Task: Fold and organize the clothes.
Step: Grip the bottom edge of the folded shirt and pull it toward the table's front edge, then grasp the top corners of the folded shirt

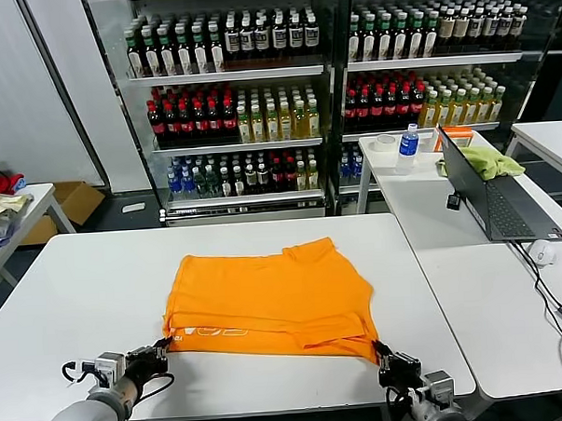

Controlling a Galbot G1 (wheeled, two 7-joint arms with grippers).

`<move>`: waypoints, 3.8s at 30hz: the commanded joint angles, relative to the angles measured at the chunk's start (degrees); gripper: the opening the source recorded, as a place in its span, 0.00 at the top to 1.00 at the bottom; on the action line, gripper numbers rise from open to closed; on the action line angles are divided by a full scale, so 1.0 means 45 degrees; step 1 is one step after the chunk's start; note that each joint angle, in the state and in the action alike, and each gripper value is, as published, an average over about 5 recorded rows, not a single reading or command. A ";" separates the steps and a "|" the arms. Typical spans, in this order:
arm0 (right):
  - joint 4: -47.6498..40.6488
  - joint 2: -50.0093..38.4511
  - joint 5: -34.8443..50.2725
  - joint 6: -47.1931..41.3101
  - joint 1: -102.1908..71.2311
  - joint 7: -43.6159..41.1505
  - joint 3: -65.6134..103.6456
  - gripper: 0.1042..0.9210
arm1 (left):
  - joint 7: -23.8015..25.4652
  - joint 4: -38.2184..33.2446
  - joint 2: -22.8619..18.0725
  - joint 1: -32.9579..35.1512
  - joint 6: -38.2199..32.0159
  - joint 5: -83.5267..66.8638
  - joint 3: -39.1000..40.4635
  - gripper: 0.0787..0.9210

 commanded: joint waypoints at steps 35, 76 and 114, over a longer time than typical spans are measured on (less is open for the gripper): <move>0.3307 -0.1348 -0.0152 -0.0484 -0.1305 0.0058 0.1297 0.58 | 0.0022 -0.3823 0.0703 0.2758 -0.0267 -0.0624 -0.2924 0.57; -1.0292 0.3001 0.1776 -0.0873 1.2706 0.1574 -0.4992 0.12 | 0.2217 0.6318 0.0375 -0.7747 -0.1692 -0.0366 0.4152 0.12; -1.1257 0.4002 0.1678 -0.0913 1.2516 0.2338 -0.4634 0.36 | 0.2585 0.7065 0.0136 -0.7810 -0.1785 -0.0372 0.4256 0.21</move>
